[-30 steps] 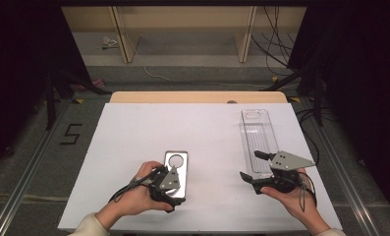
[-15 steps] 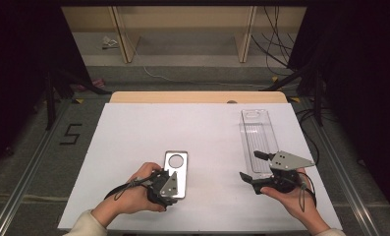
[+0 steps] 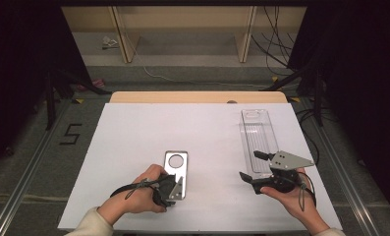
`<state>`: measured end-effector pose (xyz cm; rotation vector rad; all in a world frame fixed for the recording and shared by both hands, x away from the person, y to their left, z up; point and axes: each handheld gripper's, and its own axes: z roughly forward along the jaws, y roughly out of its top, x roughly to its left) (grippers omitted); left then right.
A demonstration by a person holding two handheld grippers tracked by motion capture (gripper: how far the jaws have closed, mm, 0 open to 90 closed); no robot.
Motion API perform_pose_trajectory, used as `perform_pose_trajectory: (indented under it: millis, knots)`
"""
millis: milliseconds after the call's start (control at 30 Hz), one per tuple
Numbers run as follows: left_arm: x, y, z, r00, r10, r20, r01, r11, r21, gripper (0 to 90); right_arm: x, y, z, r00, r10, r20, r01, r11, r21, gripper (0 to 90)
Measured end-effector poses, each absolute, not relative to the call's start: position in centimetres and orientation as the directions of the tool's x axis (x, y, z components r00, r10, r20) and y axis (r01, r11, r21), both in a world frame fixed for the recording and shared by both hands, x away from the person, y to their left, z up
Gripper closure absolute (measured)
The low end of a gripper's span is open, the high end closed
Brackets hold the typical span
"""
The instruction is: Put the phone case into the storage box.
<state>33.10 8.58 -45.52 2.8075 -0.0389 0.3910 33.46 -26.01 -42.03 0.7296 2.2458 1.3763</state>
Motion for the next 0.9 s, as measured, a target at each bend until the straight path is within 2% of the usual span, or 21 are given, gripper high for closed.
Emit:
perform_pose_trajectory:
  millis: [900]
  knots:
    - [33.65,7.55,-46.00,0.970,-0.034,0.241,-0.083,-0.977,0.198,59.9,33.47,-25.95,-42.06,-0.784,0.617,-0.067,0.221,0.378,0.899,16.1]
